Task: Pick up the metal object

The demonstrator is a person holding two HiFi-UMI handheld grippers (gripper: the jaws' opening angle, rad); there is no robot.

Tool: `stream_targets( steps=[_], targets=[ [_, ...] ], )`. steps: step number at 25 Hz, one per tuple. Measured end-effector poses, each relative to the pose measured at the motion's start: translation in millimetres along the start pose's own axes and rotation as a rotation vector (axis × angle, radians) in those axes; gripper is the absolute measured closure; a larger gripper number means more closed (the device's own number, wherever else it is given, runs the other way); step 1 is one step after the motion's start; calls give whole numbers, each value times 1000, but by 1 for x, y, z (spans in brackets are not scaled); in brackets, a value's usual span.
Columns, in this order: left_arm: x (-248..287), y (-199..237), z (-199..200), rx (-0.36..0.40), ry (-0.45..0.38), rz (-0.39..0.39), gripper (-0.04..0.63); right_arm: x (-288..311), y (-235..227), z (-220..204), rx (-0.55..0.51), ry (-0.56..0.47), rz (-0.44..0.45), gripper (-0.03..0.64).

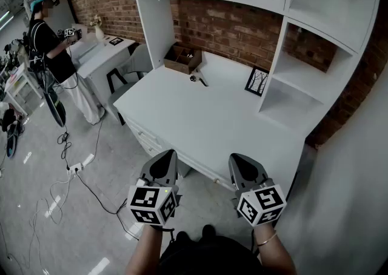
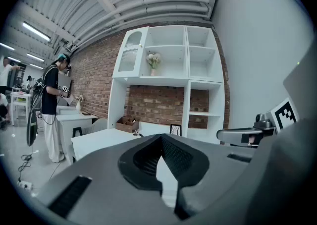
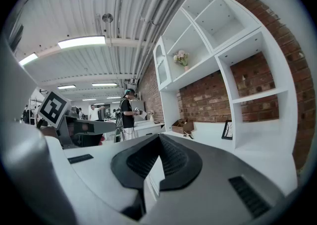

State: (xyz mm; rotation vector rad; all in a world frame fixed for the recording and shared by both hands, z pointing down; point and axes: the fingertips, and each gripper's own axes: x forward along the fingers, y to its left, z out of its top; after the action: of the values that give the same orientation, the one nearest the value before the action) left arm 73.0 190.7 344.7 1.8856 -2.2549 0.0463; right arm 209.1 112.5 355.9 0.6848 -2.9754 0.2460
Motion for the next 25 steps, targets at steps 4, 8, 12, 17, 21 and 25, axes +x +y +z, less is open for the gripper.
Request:
stream_targets(
  steps=[4, 8, 12, 17, 21, 25],
  targets=[
    [4, 4, -3, -10, 15, 21, 586, 1, -3, -2, 5, 8, 9, 612],
    [8, 7, -2, -37, 10, 35, 586, 5, -8, -1, 17, 8, 20, 612],
    [11, 8, -6, -45, 24, 35, 586, 9, -14, 0, 34, 9, 11, 612],
    [26, 19, -8, -50, 28, 30, 586, 26, -22, 2, 59, -1, 15, 612],
    [49, 34, -7, -52, 23, 10, 586, 51, -26, 0, 63, 7, 21, 612],
    [80, 60, -5, -65, 25, 2, 586, 89, -28, 1, 61, 20, 25, 612]
  ],
)
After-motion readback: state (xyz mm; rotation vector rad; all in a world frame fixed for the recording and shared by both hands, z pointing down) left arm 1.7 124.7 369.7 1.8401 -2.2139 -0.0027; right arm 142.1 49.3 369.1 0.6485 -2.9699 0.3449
